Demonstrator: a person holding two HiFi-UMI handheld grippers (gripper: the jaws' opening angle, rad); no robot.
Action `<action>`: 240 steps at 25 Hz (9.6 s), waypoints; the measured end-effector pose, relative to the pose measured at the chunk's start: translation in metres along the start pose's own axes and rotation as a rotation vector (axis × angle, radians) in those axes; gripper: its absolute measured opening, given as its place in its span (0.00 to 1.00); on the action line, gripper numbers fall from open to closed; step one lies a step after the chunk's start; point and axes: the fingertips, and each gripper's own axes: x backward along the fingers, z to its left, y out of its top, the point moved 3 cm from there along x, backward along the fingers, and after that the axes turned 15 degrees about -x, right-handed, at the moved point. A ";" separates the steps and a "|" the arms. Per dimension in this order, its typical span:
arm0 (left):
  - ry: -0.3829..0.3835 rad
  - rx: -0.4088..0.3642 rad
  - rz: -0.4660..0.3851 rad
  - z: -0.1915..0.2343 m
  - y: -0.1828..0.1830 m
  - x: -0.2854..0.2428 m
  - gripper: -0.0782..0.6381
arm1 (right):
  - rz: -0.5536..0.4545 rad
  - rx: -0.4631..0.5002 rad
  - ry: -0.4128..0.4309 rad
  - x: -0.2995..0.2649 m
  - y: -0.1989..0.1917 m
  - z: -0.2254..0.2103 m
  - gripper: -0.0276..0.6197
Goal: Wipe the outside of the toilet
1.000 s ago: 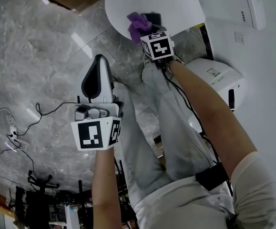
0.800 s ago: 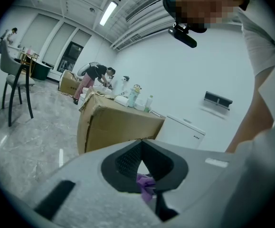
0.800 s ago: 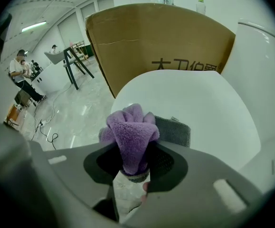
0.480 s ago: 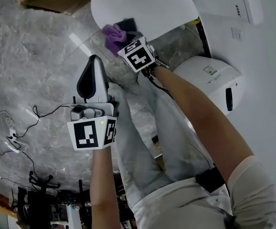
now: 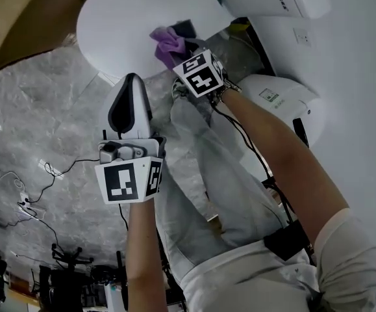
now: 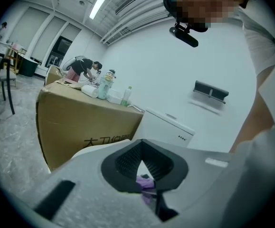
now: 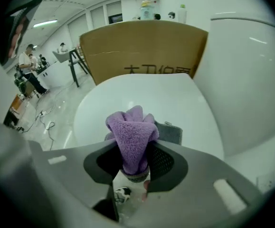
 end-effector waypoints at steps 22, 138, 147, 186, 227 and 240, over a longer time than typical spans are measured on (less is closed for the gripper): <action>-0.075 -0.008 0.027 -0.019 -0.015 -0.006 0.12 | 0.068 -0.185 -0.135 0.001 -0.028 -0.066 0.25; -0.768 -0.368 -0.186 -0.244 -0.120 -0.245 0.12 | -1.124 -0.482 0.030 0.062 -0.047 -0.301 0.25; -0.635 -0.252 -0.154 -0.243 -0.114 -0.251 0.12 | -1.047 -0.509 0.013 0.022 -0.065 -0.307 0.25; -0.703 -0.380 -0.217 -0.248 -0.133 -0.251 0.12 | -1.271 -0.315 -0.027 0.263 0.020 -0.305 0.26; -0.557 -0.447 -0.362 -0.220 -0.077 -0.149 0.12 | -0.927 -0.507 0.038 -0.046 -0.109 -0.279 0.26; -0.376 -0.532 -0.255 -0.129 -0.161 -0.050 0.12 | -1.073 -0.514 -0.005 -0.040 -0.119 -0.193 0.25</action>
